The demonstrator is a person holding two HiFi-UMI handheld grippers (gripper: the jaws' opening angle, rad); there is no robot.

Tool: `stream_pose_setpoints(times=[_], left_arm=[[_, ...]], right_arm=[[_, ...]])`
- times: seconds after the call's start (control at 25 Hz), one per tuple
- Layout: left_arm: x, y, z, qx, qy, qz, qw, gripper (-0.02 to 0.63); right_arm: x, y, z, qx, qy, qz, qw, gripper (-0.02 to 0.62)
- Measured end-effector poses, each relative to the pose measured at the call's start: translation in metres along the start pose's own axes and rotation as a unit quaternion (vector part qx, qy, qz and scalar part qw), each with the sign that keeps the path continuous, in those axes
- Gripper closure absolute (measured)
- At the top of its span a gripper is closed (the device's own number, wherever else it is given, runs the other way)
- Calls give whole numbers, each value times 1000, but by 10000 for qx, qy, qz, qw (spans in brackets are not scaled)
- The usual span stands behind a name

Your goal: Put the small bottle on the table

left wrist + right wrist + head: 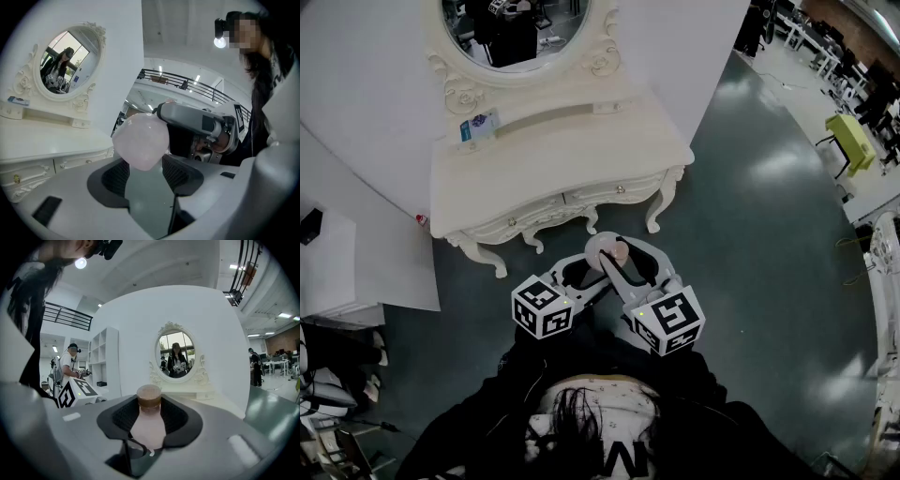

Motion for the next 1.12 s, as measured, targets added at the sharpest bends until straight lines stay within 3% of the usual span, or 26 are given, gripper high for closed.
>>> stream_pose_setpoints(times=[0.64,1.12], left_arm=[[-7,-13,19,94,45,72,9999,407],[-50,-46,79,375,8,174,9991,407]], right_arm=[[1,-17,-18,93,-102,0,9999,446],[-20,-72,-68,339,-104,39,9994,446]])
Point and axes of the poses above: the fingertips, and each gripper's own axes: y backward along the fingers, z to its left, x out of its underside, the point moved 5 cm from there along y, backward along the fingers, and after that the axes turned 11 degrees about -x, right-handed, at the moved point
